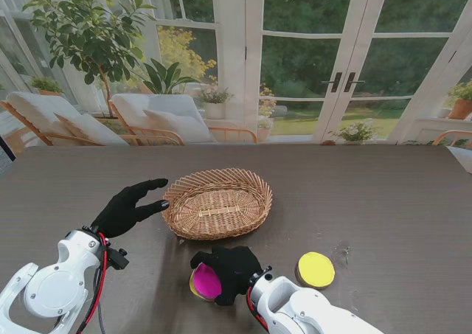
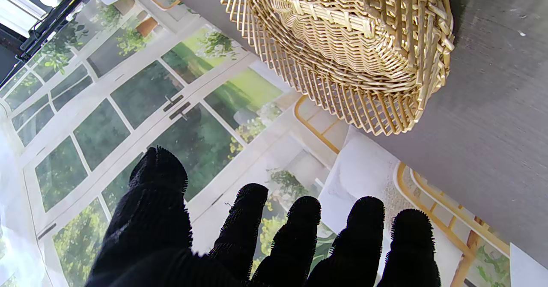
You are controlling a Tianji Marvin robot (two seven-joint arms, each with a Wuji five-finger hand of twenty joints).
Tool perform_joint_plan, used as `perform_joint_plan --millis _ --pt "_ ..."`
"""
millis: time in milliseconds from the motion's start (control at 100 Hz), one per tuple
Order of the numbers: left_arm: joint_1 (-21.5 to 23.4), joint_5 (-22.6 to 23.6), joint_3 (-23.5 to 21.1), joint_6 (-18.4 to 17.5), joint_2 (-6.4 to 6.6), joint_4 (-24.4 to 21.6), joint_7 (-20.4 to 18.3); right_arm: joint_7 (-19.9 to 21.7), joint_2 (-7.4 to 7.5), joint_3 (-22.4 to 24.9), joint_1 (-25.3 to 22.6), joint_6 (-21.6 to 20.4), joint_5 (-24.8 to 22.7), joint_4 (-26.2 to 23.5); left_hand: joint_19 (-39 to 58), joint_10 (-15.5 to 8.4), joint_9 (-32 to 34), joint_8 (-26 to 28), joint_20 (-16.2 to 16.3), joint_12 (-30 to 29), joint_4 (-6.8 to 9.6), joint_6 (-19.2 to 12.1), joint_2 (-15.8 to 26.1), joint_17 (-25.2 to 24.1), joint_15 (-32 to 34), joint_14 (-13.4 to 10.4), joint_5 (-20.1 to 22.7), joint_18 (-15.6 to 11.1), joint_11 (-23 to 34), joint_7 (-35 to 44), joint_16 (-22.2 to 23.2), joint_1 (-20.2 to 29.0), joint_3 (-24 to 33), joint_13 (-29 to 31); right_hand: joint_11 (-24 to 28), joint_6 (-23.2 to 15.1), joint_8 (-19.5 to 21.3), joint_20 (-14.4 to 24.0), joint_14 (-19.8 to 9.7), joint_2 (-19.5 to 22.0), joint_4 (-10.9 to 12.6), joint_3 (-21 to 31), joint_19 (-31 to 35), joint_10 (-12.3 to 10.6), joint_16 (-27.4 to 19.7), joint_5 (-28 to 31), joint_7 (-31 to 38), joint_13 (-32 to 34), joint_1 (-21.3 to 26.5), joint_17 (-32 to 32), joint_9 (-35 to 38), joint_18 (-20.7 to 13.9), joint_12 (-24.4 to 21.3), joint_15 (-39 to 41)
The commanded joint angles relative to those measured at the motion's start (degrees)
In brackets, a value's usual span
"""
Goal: Stack culture dishes into a storage basket
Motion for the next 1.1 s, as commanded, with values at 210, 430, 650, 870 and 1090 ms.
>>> perform_joint_plan --millis 210,430,650,870,1090 --pt "0.61 -0.26 -0.37 0.53 -0.29 -0.90 -0.83 0.11 -0.82 -3.17 2.20 1.64 -0.03 2.16 -1.64 0.26 -0.57 -0.33 0.62 -0.42 1.55 -0.13 3.11 -0.30 -0.73 0.57 0.00 0.55 -0.75 -0.83 0.39 1.82 -1.24 -0.20 2.07 -0.55 -0.12 -1.40 -0.09 3.73 2.85 4.98 3.10 -2.44 -0.32 2.86 4.87 -0.50 0.14 2.67 -1.17 -0.40 1.63 0.50" --pt "0.54 -0.37 -0.40 0.55 -0.25 -0.85 -1.05 -0.65 -1.05 -4.70 3.37 2.74 -0.54 3.25 -1.66 0.27 -0.59 -0.31 0.62 -0.43 1.56 0.00 3.13 -0.33 -0.73 0.58 0.18 0.63 -0.76 -0.78 0.39 1.86 -1.23 -0.19 2.10 -0.57 -0.17 -1.36 0.24 4.10 2.90 4.78 2.95 -2.65 -0.34 2.73 4.81 -1.24 0.01 1.95 -1.99 -0.54 1.70 0.31" --pt "0.38 -0.42 -0.34 0.73 -0.19 -0.71 -1.40 -1.21 -1.03 -6.07 4.29 4.30 -2.29 3.63 -1.66 0.35 -0.55 -0.34 0.62 -0.42 1.56 -0.02 3.19 -0.36 -0.72 0.65 0.06 0.56 -0.74 -0.85 0.41 1.83 -1.24 -0.17 2.17 -0.56 -0.22 -1.31 -0.02 4.21 2.90 4.51 2.91 -3.09 -0.33 2.69 4.68 -1.62 -0.42 1.44 -2.57 -0.78 1.79 0.32" --pt "0.38 -0.50 -0.37 0.98 -0.14 -0.70 -1.70 -1.35 -1.13 -6.37 4.40 5.10 -2.49 3.47 -1.68 0.38 -0.60 -0.34 0.62 -0.43 1.56 0.01 3.18 -0.42 -0.73 0.64 0.16 0.53 -0.76 -0.82 0.40 1.86 -1.24 -0.19 2.17 -0.21 -0.25 -1.33 0.07 4.41 2.90 4.50 2.75 -3.03 -0.42 2.42 4.52 -1.77 -0.53 1.24 -2.75 -0.79 1.84 0.12" --pt "0.32 -0.64 -0.38 1.16 -0.07 -0.71 -2.10 -1.35 -1.23 -7.10 4.75 5.81 -2.59 3.52 -1.67 0.55 -0.70 -0.33 0.64 -0.44 1.57 0.03 3.27 -0.41 -0.72 0.64 0.19 0.54 -0.79 -0.80 0.42 1.87 -1.23 -0.17 2.15 -0.40 -0.27 -1.32 0.30 5.32 3.03 4.12 2.46 -3.18 -0.53 2.70 4.52 -2.46 -0.72 0.53 -3.55 -0.88 1.91 -0.34"
